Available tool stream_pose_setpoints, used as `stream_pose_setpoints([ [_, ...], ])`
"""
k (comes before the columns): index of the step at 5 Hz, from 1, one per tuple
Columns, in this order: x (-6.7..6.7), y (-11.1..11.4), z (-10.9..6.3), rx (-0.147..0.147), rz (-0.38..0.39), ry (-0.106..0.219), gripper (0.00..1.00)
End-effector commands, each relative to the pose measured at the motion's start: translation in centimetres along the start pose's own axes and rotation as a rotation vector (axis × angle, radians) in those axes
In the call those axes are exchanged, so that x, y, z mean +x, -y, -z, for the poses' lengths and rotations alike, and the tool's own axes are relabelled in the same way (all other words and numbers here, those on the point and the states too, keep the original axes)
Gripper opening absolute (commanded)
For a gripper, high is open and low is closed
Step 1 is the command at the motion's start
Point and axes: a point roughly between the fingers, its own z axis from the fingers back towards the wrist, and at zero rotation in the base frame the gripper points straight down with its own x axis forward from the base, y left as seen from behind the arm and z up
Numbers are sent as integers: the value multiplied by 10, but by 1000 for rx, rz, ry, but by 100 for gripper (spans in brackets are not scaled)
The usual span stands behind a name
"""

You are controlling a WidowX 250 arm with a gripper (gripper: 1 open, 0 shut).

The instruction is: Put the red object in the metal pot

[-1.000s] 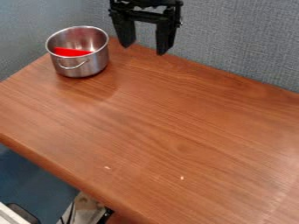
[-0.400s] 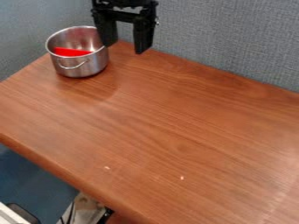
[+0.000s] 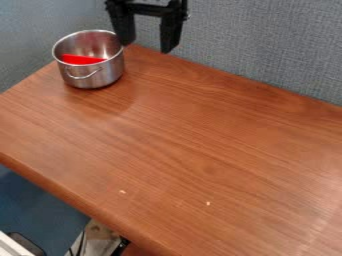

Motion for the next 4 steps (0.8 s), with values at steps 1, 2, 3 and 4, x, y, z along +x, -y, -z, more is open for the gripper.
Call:
stream_pose_setpoints([
  [1,15,17,-7,4,42,8,100],
  [2,10,50,24,62,27,-32,100],
  [3,-2,69,47,109,40,-48,100],
  [4,-10,68,43,114,-15,-46,100],
])
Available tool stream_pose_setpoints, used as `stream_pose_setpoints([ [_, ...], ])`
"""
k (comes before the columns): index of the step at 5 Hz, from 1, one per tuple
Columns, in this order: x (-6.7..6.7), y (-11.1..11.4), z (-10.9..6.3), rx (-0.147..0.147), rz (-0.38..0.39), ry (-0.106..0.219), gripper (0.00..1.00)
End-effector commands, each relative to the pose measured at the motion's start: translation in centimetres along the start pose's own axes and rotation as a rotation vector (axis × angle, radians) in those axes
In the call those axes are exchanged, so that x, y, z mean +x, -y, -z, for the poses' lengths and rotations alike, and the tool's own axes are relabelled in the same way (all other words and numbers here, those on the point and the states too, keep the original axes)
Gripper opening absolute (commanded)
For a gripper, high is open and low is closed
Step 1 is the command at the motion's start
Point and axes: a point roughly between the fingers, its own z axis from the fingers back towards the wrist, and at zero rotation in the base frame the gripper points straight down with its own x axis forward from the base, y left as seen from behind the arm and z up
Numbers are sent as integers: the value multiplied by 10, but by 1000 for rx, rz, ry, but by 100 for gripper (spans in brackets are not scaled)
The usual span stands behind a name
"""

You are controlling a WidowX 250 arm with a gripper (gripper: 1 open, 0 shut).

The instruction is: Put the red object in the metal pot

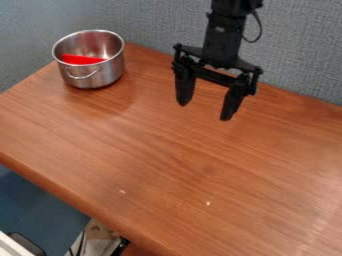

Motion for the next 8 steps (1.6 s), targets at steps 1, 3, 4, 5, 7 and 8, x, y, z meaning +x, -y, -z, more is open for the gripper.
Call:
stream_pose_setpoints([
  [1,-10,-16,-50,-15,-38,78,100],
  [3,-24,-44,-75,-65,36,112,100],
  [4,-27,-51,-60,-49,72,93,100],
  [5,-11,-50,-55,-51,137,133,100],
  [7,-14,-48,-59,-63,215,128,100],
  [8,-24,-42,-61,-77,262,114,100],
])
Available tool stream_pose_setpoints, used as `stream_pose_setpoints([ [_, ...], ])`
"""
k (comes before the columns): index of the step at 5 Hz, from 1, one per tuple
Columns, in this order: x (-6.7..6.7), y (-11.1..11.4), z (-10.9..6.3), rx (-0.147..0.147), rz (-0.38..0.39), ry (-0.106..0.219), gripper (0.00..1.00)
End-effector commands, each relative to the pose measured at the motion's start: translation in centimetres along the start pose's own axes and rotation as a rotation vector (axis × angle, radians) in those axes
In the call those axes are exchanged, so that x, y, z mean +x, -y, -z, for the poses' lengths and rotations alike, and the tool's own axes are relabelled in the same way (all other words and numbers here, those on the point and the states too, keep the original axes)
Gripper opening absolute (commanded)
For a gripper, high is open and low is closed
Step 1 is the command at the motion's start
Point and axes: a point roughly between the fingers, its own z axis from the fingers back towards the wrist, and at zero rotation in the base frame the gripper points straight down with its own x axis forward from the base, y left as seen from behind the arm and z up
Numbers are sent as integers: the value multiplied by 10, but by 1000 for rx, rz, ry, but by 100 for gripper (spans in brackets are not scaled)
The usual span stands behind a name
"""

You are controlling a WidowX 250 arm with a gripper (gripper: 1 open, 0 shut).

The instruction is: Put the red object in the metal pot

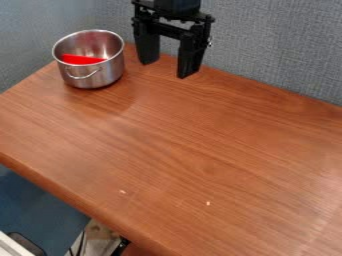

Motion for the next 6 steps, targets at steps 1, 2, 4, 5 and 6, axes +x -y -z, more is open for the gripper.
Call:
stream_pose_setpoints([
  [1,-11,12,-16,-6,50,37,100],
  [2,-18,8,-15,30,30,42,100],
  [4,-21,28,6,69,-90,79,100],
  [5,3,52,19,77,-231,142,100],
  [6,13,57,22,84,-296,153,100],
])
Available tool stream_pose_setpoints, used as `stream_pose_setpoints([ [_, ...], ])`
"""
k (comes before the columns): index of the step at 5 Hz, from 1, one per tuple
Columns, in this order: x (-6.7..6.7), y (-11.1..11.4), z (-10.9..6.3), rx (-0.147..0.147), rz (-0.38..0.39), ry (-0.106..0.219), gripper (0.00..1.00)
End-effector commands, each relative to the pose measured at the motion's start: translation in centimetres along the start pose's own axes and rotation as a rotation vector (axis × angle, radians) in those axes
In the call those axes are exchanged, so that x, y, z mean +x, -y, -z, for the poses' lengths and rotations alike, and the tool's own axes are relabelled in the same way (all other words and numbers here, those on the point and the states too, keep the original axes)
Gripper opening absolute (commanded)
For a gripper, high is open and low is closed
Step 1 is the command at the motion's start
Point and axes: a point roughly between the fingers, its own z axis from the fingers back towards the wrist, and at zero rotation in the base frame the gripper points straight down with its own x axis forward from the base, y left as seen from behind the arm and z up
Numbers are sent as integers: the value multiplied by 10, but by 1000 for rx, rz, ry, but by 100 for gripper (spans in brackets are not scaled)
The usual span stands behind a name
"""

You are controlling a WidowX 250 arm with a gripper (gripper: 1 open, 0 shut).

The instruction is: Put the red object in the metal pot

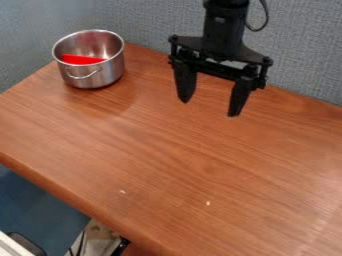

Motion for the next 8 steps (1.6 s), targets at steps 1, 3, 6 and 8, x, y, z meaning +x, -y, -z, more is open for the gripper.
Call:
stream_pose_setpoints([
  [1,12,15,-15,20,-19,98,100],
  [3,1,17,-19,26,-5,119,100],
  [6,-11,-18,-37,12,149,211,100],
  [8,-4,-9,-19,-20,190,218,100],
])
